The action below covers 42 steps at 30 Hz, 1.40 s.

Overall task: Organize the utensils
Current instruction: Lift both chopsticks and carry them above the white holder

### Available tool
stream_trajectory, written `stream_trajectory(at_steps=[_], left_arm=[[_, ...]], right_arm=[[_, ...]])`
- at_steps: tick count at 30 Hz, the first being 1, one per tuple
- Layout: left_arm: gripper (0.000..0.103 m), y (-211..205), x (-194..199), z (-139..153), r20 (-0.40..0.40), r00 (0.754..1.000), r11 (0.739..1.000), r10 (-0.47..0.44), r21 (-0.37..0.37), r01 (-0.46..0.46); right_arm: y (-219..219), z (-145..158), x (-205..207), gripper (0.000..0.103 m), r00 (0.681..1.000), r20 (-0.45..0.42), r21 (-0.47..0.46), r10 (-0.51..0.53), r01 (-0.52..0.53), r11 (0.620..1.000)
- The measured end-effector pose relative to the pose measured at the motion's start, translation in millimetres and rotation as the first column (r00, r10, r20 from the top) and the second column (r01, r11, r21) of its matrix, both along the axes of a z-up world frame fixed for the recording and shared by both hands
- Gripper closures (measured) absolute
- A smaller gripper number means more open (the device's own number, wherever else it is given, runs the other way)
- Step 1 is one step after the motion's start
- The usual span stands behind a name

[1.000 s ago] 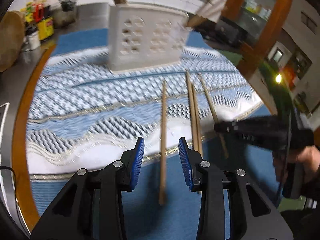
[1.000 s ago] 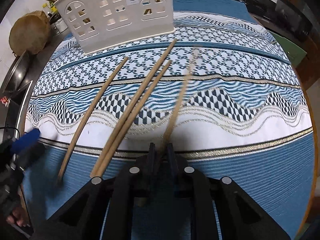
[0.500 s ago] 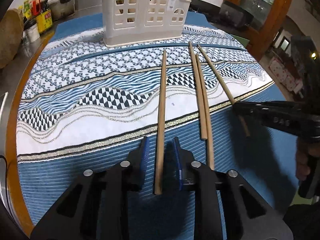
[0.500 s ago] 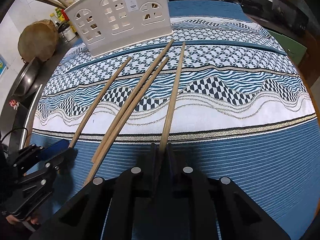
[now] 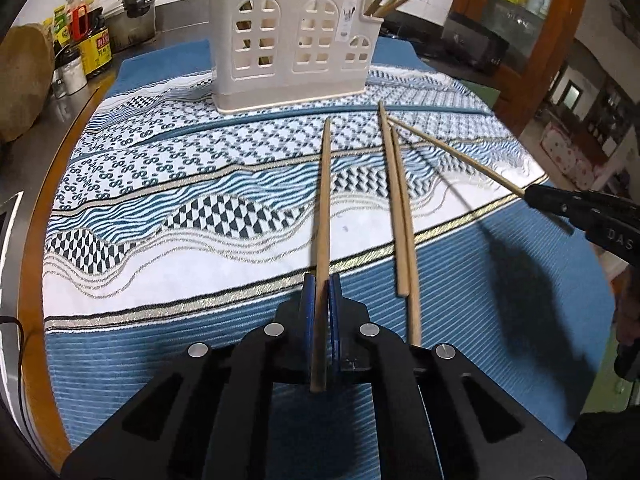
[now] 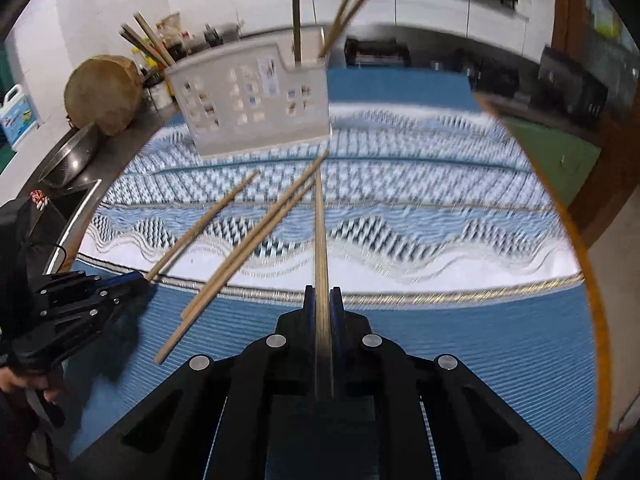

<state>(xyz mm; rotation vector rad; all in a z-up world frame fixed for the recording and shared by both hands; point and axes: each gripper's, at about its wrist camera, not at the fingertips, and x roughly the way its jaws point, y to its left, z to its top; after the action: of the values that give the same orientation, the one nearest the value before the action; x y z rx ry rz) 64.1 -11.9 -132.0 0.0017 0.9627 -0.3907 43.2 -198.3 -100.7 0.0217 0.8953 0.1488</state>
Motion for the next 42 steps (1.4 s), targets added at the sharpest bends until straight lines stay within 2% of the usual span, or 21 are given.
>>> stream_trajectory(at_steps=[4, 13, 22, 31, 38, 42], left_arm=[[0.097, -1, 0, 14, 0.032, 0.999, 1.000, 0.014, -0.025, -0.013], [0.098, 1, 7, 70, 0.202, 0.978, 0.996, 0.053, -0.086, -0.036], [0.098, -4, 30, 111, 0.281, 0.959, 0.995, 0.035, -0.103, -0.006], [0.098, 0, 58, 166, 0.344, 0.939, 0.992, 0.006, -0.123, 0.039], [0.098, 4, 69, 202, 0.404, 0.915, 0.991, 0.009, -0.129, 0.048], [0.098, 11, 73, 231, 0.469, 0.883, 0.988, 0.030, -0.147, 0.045]], right_arm=[[-4, 24, 0, 0.096, 0.998, 0.065, 0.009, 0.018, -0.018, 1.000], [-7, 89, 18, 0.096, 0.967, 0.243, 0.005, 0.079, -0.083, 0.997], [-3, 132, 51, 0.096, 0.941, 0.302, 0.022, 0.150, -0.165, 0.986], [-6, 186, 95, 0.096, 0.914, 0.358, 0.034, 0.192, -0.218, 0.975], [3, 219, 125, 0.096, 0.893, 0.399, 0.049, 0.210, -0.249, 0.967], [8, 226, 140, 0.096, 0.883, 0.420, 0.033, 0.208, -0.244, 0.969]])
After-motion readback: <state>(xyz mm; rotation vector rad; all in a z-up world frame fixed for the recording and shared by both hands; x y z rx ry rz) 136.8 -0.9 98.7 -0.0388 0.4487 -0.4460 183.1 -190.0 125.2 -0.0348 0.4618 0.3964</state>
